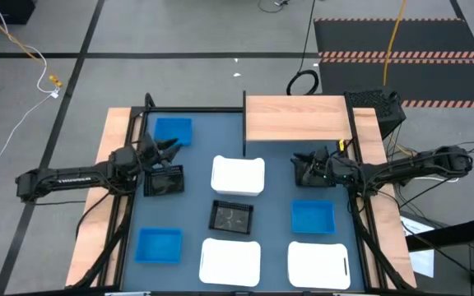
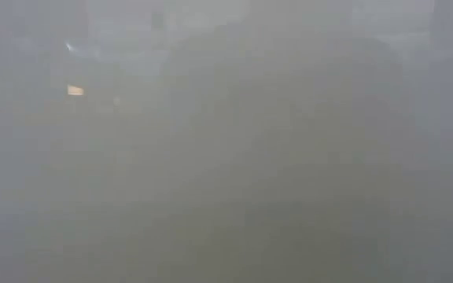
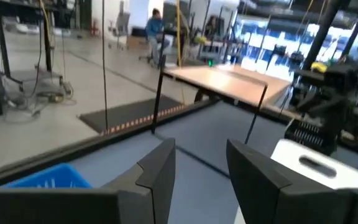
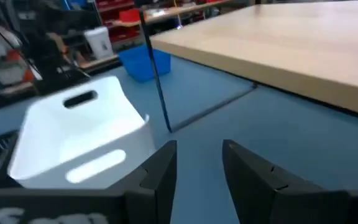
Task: Stack baskets on shelf by color
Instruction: Put the top right black bin into the shelf
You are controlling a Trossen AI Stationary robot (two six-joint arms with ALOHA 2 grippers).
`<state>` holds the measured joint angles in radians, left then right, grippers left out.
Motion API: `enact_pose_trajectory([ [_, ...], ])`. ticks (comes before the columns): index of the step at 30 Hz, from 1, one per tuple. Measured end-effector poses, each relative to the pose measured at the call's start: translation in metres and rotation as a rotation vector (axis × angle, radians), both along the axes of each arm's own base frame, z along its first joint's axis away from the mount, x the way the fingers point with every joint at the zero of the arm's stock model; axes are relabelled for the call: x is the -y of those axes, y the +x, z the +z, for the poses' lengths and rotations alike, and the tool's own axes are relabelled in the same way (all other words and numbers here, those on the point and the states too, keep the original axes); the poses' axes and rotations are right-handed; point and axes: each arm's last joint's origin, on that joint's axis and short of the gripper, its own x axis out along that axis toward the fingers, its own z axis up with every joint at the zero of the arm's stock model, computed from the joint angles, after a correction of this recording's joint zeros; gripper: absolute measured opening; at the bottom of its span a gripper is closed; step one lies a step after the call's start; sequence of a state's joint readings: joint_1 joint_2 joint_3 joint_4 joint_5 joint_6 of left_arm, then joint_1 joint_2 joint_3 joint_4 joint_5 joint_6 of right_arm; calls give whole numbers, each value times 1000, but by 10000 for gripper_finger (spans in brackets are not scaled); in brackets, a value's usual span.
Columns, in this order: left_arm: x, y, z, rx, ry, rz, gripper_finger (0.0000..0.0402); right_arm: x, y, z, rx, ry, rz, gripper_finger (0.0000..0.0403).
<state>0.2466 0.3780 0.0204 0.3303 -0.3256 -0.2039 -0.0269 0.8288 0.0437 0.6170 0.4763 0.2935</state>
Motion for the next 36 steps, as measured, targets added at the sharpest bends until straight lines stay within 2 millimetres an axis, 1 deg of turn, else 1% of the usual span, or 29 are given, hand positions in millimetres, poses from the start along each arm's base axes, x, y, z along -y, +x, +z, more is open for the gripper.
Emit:
enact_pose_trajectory([
  [1, 0, 1, -1, -11, -2, -18, 145, 1, 0, -3, -38, -10, -5, 125],
  [3, 1, 4, -2, -19, 1, -63, 145, 4, -3, -14, -169, -6, -20, 125],
  [4, 1, 6, -2, -15, 1, -86, 145, 6, -2, -17, -223, 0, -30, 125],
  [6, 1, 9, -2, -16, 6, -119, 145, 9, 6, -8, -269, 15, -32, 125],
  [9, 3, 14, -7, -73, 31, -150, 145, 11, 19, 2, -332, 33, 9, 125],
  [13, 10, 22, -11, -118, 62, -189, 145, 12, 36, 21, -323, 58, 86, 125],
  [15, 12, 24, -11, -118, 82, -203, 145, 11, 43, 26, -351, 88, 141, 125],
  [18, 12, 26, -12, -132, 107, -169, 145, 10, 53, 39, -389, 130, 201, 125],
  [20, 10, 27, -11, -152, 115, -123, 145, 11, 58, 48, -427, 155, 193, 125],
  [23, 6, 33, -2, -184, 124, -100, 145, 16, 63, 62, -527, 215, 145, 125],
  [27, 3, 47, 13, -313, 140, -115, 145, 27, 64, 80, -640, 293, 64, 125],
  [29, 1, 56, 25, -370, 160, -123, 145, 31, 61, 78, -686, 350, 17, 125],
  [31, 0, 63, 35, -421, 167, -131, 145, 32, 58, 73, -715, 457, 5, 125],
  [34, 0, 72, 51, -472, 169, -144, 145, 28, 51, 67, -767, 641, 10, 125],
  [36, 0, 75, 58, -504, 175, -153, 145, 24, 48, 66, -781, 716, -1, 126],
])
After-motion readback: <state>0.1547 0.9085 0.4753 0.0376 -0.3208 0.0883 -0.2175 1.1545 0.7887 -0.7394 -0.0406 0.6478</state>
